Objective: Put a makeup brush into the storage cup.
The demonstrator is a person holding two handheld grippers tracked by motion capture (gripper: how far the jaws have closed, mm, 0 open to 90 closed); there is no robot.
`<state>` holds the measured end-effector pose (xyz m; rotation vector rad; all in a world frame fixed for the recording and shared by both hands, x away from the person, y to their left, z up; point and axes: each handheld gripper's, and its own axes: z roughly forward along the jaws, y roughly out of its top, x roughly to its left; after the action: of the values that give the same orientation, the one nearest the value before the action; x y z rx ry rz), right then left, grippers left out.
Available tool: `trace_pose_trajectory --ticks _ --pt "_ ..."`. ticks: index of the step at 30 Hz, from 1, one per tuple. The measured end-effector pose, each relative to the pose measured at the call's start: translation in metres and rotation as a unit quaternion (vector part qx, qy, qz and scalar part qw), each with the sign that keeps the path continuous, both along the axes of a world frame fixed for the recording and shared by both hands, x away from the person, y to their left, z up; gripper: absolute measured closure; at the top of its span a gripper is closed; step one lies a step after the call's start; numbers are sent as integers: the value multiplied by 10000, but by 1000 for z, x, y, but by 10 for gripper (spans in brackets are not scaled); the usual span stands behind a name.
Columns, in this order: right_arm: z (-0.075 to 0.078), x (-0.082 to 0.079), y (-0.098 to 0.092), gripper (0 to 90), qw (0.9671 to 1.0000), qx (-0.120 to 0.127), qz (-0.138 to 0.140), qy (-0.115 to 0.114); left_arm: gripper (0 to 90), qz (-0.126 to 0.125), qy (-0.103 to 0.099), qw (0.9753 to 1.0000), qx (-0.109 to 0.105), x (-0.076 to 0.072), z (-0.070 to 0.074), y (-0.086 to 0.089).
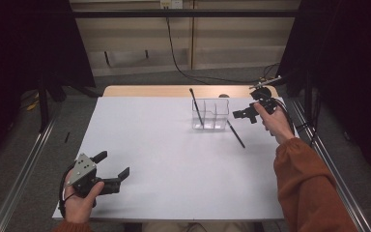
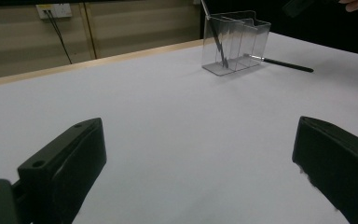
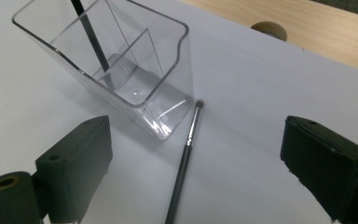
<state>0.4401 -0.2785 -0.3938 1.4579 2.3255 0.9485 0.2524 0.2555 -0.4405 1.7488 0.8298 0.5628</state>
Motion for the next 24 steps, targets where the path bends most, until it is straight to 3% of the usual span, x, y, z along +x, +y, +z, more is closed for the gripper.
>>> trace_pose_trajectory --ticks 3,7,14,24 --pt "-1 3 0 99 9997 -193 26 156 28 18 13 10000 -7 0 0 0" --pt "0 6 1 105 9989 -241 227 341 28 23 20 10000 -23 0 0 0" --pt "-3 15 8 128 9929 -552 458 949 28 16 21 10000 -14 0 -1 0" --pt "-14 24 18 354 9834 -846 649 1470 28 16 32 10000 -16 0 -1 0"
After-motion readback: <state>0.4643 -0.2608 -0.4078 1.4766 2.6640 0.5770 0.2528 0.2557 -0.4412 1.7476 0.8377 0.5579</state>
